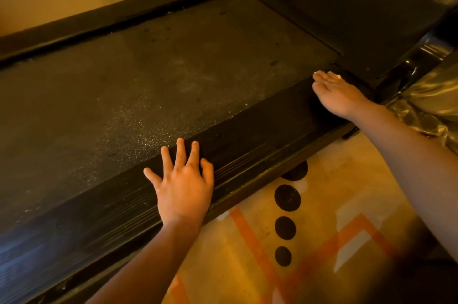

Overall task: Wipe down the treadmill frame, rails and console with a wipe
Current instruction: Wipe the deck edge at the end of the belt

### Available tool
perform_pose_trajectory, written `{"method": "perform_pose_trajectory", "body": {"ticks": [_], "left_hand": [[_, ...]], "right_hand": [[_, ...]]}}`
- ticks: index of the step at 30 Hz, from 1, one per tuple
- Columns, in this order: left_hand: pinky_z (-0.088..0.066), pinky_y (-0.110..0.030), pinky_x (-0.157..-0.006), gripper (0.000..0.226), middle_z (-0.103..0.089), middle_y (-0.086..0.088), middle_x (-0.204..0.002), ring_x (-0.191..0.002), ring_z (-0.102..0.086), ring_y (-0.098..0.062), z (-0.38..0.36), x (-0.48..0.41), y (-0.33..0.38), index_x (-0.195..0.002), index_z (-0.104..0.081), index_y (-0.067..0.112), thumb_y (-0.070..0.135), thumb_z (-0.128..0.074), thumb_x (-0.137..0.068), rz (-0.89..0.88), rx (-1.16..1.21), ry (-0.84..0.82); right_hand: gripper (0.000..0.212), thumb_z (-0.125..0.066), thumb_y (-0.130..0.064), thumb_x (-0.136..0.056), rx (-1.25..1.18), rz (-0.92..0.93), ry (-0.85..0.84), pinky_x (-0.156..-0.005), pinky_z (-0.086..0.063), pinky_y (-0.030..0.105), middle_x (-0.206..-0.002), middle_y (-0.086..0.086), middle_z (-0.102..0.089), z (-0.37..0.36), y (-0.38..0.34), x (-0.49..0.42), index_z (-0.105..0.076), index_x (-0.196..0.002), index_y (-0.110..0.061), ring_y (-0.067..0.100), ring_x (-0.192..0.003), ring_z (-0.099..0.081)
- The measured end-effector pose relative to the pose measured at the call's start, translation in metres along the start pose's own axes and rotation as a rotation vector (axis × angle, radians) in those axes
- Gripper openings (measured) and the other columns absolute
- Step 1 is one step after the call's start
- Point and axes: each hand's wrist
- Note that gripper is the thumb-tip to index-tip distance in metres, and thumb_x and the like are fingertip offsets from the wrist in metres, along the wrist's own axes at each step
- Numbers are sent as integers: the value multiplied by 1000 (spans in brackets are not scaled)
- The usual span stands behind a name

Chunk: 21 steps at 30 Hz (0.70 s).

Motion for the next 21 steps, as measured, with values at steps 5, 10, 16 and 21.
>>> {"method": "perform_pose_trajectory", "body": {"ticks": [5,10,16,21], "left_hand": [[-4,-69,-118,54,-10,2,-170,-156,1,-30,0,1,-1,-160,-23,34,47,-23,-107,4,12,8],[-2,-69,-117,54,-12,1,-169,-156,1,-31,-1,0,-1,-159,-24,34,47,-23,-107,-7,32,5],[-4,-71,-117,54,-13,0,-169,-156,-1,-31,3,-1,-2,-159,-25,34,47,-24,-107,-16,50,-9],[-4,-69,-117,52,-15,0,-169,-156,-3,-29,5,-2,-6,-158,-28,33,44,-27,-108,-38,89,-22]], "right_hand": [[53,-11,-39,-113,21,227,-18,-119,11,22,-170,-10,2,-55,-51,61,-6,-164,-23,1,-151,9],[54,-13,-42,-112,18,420,-21,-121,9,20,-166,-19,1,-92,-71,117,-9,-163,-28,-1,-153,10],[55,-11,-42,-112,-6,97,96,-125,5,31,-172,-6,-3,-70,-38,87,-9,-164,-24,9,-156,5],[58,-14,-43,-108,-79,369,204,-127,2,31,-169,-5,-15,-150,-112,158,-22,-161,-20,9,-156,-1]]}}
Point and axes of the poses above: each hand's wrist, its own x-axis away from the middle knuckle, its own z-axis out of the back of the hand, y = z × x
